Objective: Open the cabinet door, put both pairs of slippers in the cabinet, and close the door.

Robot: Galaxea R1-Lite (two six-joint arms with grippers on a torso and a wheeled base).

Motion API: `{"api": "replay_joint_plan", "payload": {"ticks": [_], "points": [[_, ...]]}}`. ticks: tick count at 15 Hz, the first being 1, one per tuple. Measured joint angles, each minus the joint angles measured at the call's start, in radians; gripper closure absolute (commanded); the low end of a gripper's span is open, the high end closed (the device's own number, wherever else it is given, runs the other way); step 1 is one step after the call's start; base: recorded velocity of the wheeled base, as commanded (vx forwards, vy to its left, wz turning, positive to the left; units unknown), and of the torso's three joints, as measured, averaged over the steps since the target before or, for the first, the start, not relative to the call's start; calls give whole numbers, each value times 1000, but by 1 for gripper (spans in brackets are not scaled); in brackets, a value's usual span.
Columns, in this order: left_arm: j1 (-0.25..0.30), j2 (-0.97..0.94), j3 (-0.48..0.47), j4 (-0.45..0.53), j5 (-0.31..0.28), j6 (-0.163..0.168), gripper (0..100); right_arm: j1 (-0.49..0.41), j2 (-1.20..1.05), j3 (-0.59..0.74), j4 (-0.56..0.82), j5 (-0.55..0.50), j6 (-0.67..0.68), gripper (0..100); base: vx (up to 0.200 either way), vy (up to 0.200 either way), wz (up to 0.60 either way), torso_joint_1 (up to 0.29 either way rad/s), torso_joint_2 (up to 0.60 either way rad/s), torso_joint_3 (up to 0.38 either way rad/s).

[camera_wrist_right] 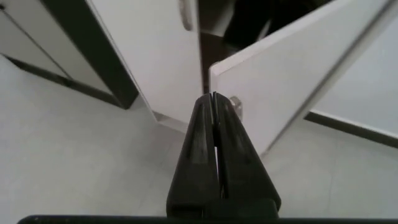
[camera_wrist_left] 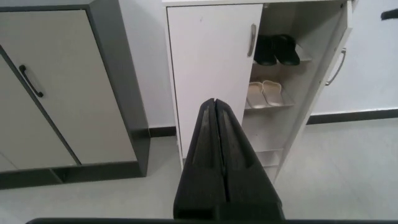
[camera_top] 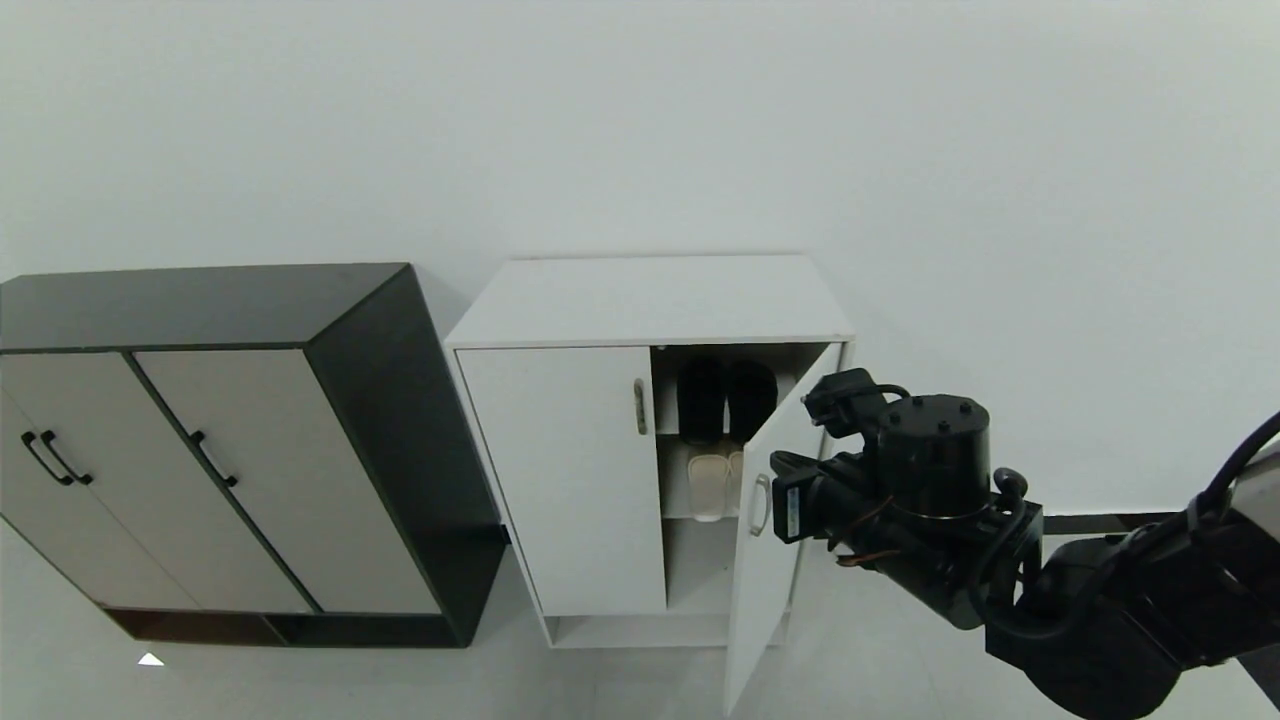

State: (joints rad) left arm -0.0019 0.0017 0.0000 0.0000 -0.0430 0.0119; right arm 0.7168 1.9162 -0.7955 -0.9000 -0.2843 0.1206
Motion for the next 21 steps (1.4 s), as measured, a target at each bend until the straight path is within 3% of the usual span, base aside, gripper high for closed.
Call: {"api": "replay_joint_plan", "payload": {"ticks": [7,10,17,21], "points": [[0,0,0,0,0,2,100,-68,-7,171,-86,130,-9,100,171,0,0,1,3,2],[1,0,0,0,0,2,100,-76,0,197,-103,137,-7,100,200,0,0,4,4,-1],[1,0,0,0,1,0,100,-84,33,192,-115,136,-7,100,0,0,0,0,0,0],[1,0,0,0,0,0,100,-90,89,113,-121,135,-7,100,0,0,0,0,0,0]]}}
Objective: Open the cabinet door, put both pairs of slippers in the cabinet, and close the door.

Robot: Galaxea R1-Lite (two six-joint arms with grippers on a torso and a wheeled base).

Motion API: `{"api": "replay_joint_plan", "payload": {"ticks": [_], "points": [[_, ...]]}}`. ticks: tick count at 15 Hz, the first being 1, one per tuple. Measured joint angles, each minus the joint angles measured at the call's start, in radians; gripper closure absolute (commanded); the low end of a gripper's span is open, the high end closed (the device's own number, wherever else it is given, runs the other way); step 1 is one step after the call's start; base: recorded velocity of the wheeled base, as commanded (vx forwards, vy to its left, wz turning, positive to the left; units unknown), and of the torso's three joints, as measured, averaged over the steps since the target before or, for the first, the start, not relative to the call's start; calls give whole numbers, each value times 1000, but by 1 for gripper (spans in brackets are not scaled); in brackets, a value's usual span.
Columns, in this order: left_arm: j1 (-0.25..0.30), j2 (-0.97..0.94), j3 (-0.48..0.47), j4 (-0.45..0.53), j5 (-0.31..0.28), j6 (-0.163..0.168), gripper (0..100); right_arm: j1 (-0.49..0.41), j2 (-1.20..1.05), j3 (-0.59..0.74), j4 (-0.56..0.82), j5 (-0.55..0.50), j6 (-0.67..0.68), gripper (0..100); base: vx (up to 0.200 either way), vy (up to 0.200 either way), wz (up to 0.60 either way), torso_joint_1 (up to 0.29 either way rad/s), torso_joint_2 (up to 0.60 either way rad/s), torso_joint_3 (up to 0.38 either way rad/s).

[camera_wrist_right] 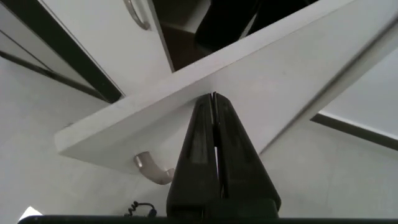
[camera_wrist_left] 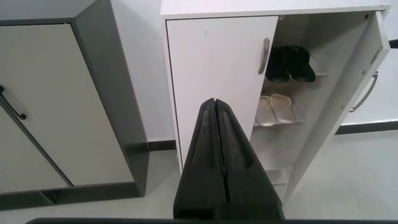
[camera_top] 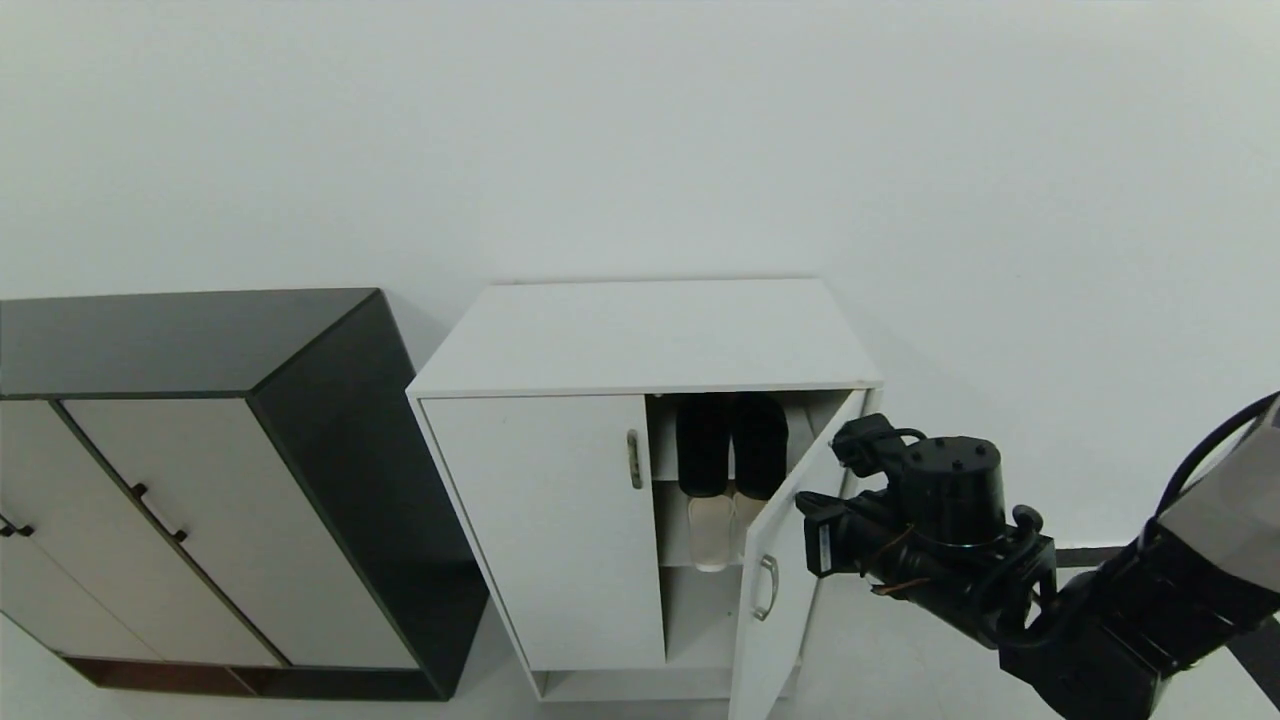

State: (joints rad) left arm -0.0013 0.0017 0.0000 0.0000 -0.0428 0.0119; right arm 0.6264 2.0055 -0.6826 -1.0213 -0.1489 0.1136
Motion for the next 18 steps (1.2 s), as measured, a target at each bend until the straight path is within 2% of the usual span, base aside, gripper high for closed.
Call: {"api": "replay_joint_plan", "payload": {"ticks": [12,18], "points": [[0,0,0,0,1,-2,100,-54,285,-392,4,1,-3,100,0,0,0,0,0,0],[0,0,0,0,2,-3,100,-87,380,-492,5,1,-3,100,0,0,0,0,0,0]]}}
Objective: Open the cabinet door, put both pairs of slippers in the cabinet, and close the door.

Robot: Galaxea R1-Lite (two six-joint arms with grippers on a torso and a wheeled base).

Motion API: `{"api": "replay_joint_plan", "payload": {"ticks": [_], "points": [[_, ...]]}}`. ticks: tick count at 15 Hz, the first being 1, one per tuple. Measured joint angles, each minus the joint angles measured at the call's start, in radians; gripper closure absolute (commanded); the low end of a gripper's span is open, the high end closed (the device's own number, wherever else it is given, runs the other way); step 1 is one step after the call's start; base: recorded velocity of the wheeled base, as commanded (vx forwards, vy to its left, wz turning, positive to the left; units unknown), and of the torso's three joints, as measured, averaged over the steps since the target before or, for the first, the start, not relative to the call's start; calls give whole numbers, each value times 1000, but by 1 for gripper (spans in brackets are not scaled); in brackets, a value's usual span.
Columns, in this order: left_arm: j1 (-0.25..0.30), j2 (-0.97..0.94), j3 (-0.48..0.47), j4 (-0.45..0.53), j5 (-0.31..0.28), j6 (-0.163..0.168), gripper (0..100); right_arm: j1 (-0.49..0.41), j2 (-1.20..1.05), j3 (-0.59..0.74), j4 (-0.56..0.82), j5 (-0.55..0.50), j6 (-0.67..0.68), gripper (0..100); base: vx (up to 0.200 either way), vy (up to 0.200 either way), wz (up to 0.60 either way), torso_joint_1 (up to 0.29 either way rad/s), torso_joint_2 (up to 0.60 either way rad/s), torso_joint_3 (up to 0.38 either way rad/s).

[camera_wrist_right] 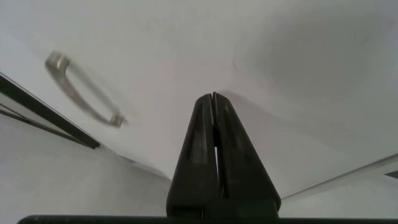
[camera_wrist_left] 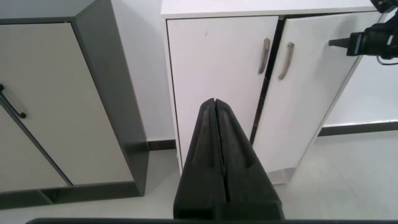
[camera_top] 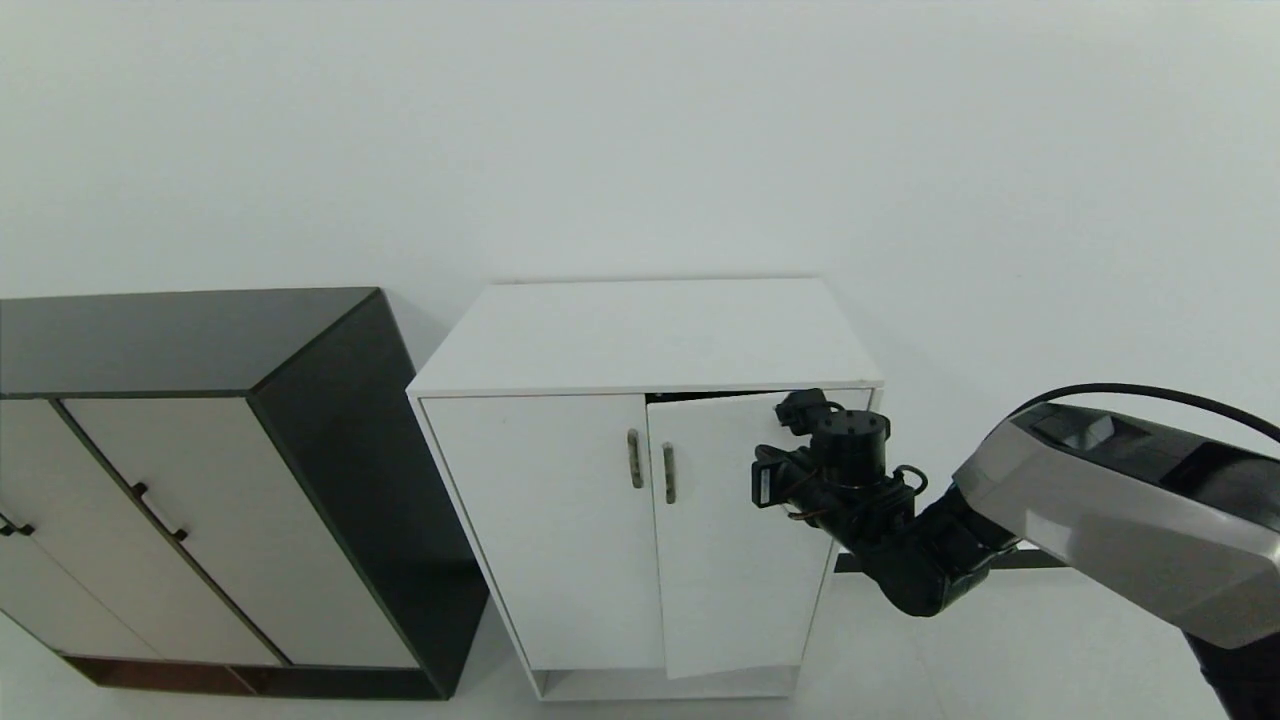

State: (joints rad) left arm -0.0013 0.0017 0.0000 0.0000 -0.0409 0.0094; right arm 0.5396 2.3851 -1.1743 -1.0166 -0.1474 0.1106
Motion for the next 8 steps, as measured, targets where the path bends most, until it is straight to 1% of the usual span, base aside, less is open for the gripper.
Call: {"api": "replay_joint_plan", "payload": {"ticks": [8], "points": [[0,0,0,0,0,0,100,-6,22,-14,-1,0,0,100,0,0,0,0,0,0]]}}
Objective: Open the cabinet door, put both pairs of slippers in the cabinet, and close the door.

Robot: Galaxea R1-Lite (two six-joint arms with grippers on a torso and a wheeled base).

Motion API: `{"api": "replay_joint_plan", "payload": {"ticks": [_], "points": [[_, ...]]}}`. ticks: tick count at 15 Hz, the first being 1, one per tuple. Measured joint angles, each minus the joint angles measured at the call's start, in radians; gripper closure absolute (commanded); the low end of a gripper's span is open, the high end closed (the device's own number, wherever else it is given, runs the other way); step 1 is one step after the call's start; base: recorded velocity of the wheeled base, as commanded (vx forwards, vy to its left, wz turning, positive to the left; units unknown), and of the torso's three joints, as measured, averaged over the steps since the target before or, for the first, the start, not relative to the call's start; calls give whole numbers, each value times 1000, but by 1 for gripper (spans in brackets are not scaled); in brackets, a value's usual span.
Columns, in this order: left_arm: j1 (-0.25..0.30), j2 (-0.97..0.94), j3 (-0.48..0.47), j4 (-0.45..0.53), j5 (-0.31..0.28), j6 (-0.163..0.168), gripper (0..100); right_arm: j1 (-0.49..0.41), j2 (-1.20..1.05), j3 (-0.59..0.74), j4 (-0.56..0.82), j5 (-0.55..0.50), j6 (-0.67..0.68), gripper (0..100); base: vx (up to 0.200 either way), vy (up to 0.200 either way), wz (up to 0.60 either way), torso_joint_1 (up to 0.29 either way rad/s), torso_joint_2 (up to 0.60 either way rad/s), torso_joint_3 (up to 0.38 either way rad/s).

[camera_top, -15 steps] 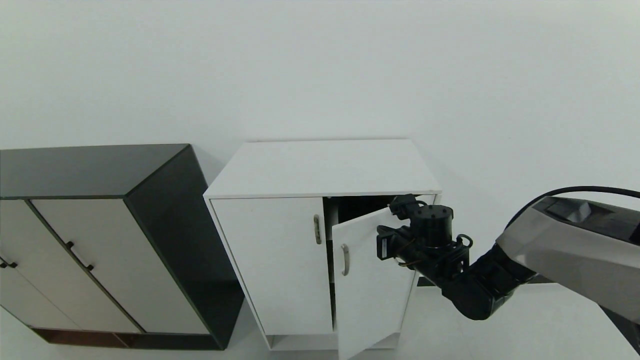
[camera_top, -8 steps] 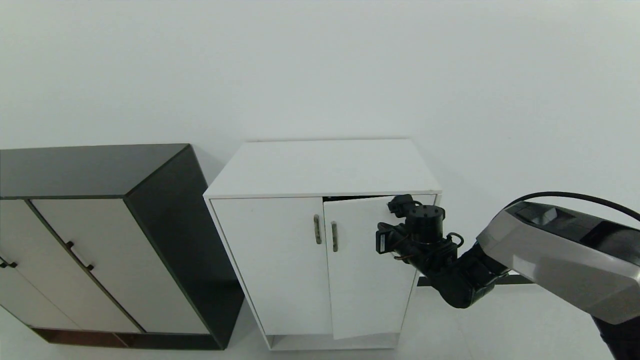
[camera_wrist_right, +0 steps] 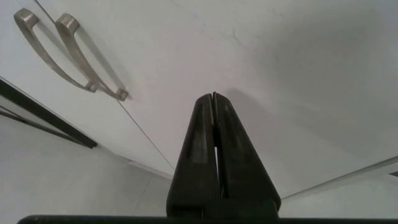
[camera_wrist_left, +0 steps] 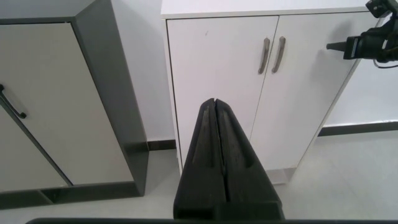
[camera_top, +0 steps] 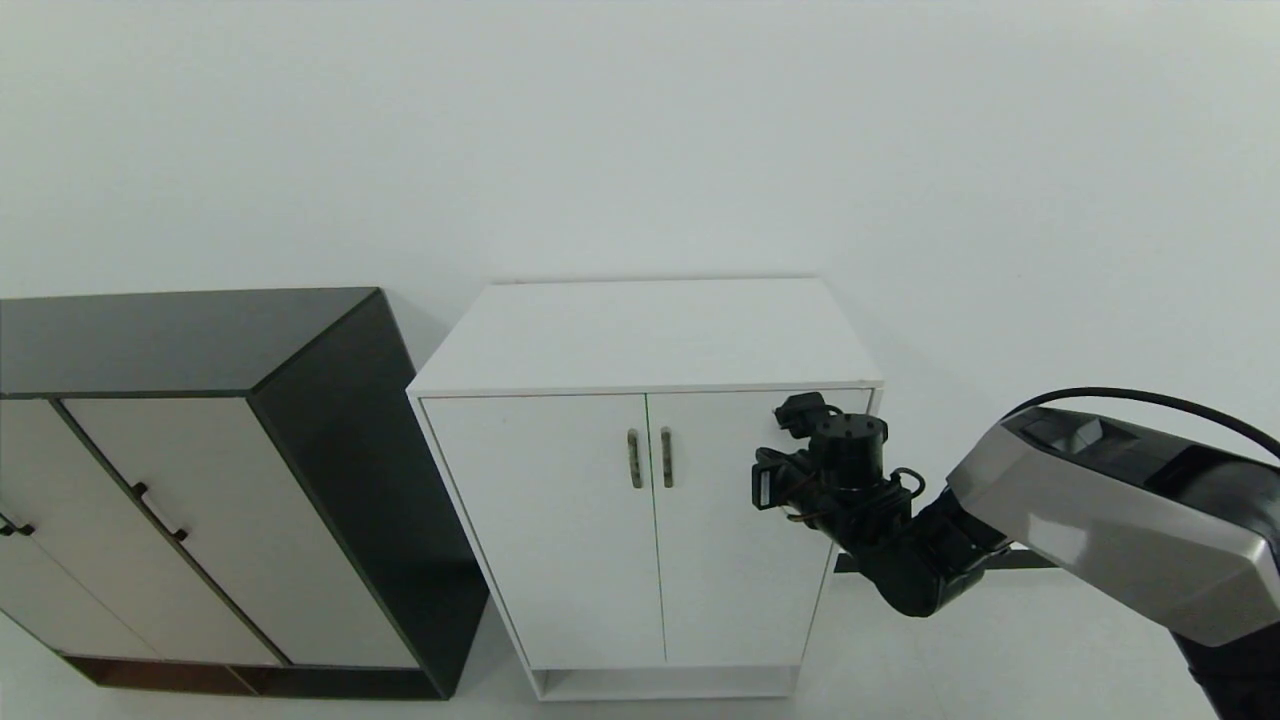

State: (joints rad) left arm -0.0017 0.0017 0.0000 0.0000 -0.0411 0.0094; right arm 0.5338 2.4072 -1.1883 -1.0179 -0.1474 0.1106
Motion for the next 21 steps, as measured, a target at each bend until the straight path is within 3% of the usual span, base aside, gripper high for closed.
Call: {"api": "replay_joint_plan", "payload": {"ticks": [4,7,13,18,21], "points": [[0,0,0,0,0,0,100,0,-14,39,-14,-5,0,100,0,0,0,0,0,0],[0,0,0,0,0,0,100,3,-91,182,-80,-9,0,100,0,0,0,0,0,0],[0,0,0,0,0,0,100,-23,-401,601,-217,-103,0,100,0,0,0,0,0,0],[0,0,0,0,0,0,100,-134,-705,934,-239,-247,0,100,0,0,0,0,0,0],[0,0,0,0,0,0,100,-182,-861,1104,-234,-276,1,100,0,0,0,0,0,0]]}}
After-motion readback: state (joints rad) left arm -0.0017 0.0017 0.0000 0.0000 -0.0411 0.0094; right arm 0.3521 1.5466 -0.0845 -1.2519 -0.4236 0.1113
